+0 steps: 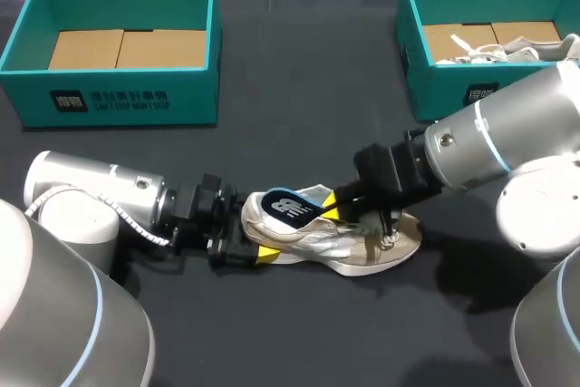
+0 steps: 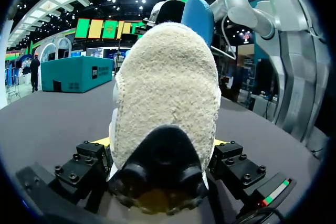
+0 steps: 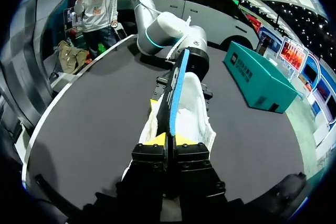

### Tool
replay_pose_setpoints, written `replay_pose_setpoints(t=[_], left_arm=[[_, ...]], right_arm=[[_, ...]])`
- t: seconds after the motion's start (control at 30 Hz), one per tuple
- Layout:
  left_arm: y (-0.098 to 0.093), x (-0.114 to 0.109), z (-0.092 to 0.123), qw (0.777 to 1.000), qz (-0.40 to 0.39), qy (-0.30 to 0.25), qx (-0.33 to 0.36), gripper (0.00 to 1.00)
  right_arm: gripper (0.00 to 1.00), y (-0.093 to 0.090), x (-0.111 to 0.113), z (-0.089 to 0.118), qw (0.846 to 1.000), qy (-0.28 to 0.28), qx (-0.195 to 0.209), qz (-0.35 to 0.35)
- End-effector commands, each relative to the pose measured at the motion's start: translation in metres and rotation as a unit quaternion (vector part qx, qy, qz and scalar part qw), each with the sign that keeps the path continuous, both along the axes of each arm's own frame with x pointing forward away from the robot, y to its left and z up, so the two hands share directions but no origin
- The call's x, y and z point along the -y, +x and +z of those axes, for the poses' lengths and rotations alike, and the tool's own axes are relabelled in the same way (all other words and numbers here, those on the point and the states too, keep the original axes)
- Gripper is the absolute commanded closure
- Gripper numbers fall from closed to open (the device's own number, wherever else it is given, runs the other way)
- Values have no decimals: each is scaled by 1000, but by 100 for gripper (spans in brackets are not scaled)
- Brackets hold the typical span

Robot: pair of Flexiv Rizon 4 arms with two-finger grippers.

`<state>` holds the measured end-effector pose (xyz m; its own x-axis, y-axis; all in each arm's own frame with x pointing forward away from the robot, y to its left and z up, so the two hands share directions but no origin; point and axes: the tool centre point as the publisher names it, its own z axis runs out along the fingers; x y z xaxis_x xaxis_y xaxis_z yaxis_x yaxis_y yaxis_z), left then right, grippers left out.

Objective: Take the shoe out of the shoebox, open the shoe tongue, remove and reinsert the insole, then place the shoe into the shoebox

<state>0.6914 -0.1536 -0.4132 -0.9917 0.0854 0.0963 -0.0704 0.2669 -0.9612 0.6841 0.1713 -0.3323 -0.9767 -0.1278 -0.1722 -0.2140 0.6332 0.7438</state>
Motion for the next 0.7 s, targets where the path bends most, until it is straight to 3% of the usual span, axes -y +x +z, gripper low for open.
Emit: replay_pose_setpoints(t=[0.03,0.33,0.7], left_arm=[[-1,1,-6,1000,1,0,0,100],[-1,1,-6,1000,1,0,0,100],[-1,1,-6,1000,1,0,0,100]], right_arm=[[100,10,-21,8,999,-28,-10,35],[100,10,-47,21,995,-74,2,65],[100,8,-59,27,990,-135,-5,40]])
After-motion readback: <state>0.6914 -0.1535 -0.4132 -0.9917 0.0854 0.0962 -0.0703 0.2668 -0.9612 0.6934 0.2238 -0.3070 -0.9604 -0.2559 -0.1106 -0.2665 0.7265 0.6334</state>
